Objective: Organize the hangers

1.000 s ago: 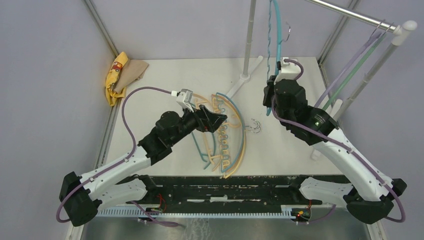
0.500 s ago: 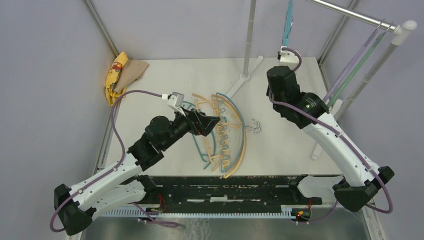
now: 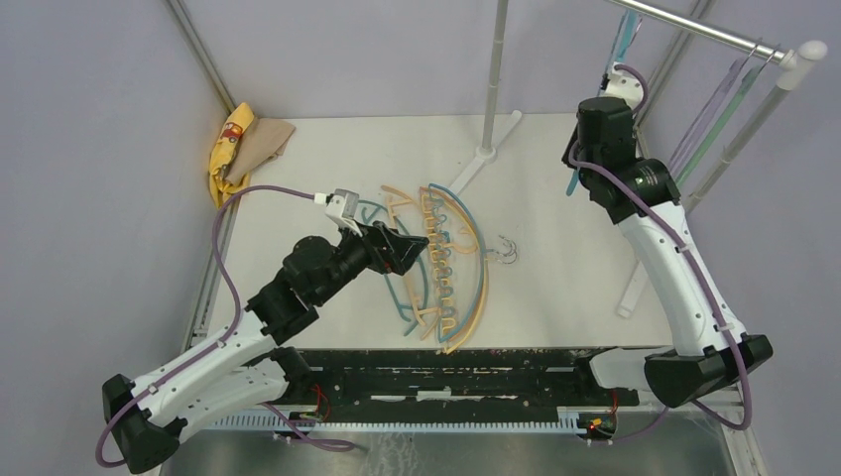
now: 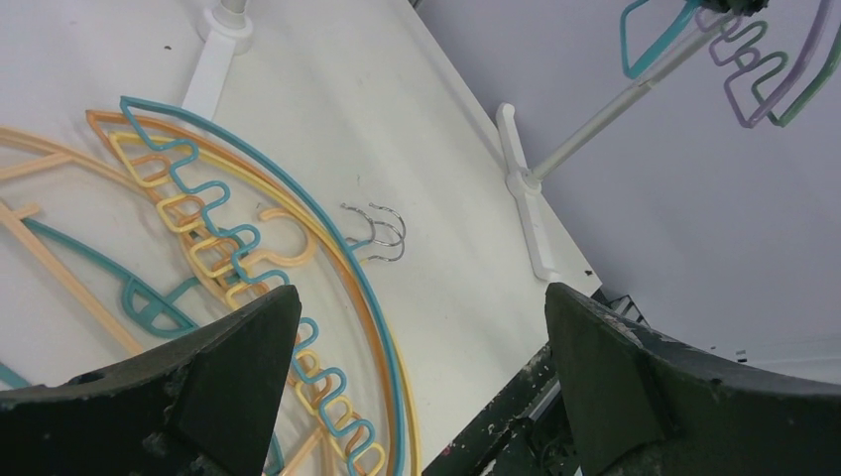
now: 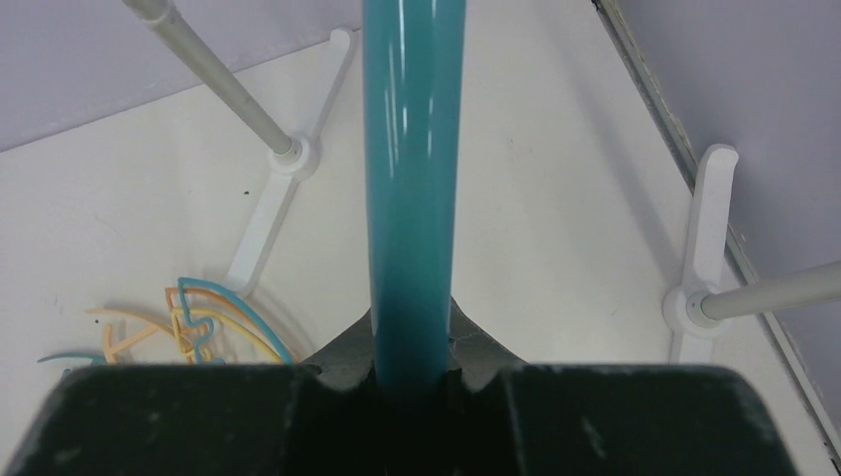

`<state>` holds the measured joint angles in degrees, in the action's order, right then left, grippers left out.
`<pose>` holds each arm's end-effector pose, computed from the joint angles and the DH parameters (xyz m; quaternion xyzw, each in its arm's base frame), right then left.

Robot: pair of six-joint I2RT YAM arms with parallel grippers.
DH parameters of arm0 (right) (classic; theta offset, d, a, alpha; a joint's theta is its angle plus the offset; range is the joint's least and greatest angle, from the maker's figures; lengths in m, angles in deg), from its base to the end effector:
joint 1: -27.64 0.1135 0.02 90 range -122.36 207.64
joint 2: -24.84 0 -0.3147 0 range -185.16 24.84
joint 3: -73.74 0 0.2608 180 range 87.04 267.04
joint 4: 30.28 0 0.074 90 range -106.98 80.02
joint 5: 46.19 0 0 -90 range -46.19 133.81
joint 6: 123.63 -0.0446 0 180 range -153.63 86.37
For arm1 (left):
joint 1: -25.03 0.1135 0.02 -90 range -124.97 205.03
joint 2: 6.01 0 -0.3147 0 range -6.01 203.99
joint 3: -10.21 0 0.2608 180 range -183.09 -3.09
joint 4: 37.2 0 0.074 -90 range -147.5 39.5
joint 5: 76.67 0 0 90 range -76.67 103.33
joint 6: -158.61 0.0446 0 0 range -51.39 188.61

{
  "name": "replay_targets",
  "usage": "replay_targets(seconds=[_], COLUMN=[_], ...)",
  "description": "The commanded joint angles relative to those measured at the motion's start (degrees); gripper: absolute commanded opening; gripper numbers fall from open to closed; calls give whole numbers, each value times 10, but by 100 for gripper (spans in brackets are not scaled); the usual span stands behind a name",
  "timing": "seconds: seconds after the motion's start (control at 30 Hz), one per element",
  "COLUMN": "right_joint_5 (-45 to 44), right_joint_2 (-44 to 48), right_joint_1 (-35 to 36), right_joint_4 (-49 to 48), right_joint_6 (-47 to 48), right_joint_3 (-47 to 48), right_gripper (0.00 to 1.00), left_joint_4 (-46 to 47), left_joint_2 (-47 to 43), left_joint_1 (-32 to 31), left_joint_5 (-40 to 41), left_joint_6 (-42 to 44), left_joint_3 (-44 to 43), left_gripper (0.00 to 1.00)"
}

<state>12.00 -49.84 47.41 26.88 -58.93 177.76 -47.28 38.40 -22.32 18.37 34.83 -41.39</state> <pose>0.2556 0.0669 0.4926 0.1811 0.8158 -0.0264 0.5486 0.1196 -0.1240 0.3604 0.0555 0.7225 -0.4235 0.5437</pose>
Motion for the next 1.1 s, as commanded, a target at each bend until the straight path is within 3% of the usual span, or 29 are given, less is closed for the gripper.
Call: replay_targets(seconds=[0.0,0.4,1.07], right_joint_5=[40,110,243], right_joint_2=[-11,15,118], right_joint_1=[-35,-128,-130], right_joint_4=[-35,-52,-2], right_joint_6=[-5,-11,15], right_joint_3=[42,24,-46], right_gripper=[1,1,1], left_joint_4=[-1,-15,18], left_joint_2=[-9,-7,46], left_joint_1=[-1,-1,-1], left_joint_5=[16,24,10], left_joint_6=[31,36,22], left_joint_3=[2,16,30], left_gripper=[99,99,99])
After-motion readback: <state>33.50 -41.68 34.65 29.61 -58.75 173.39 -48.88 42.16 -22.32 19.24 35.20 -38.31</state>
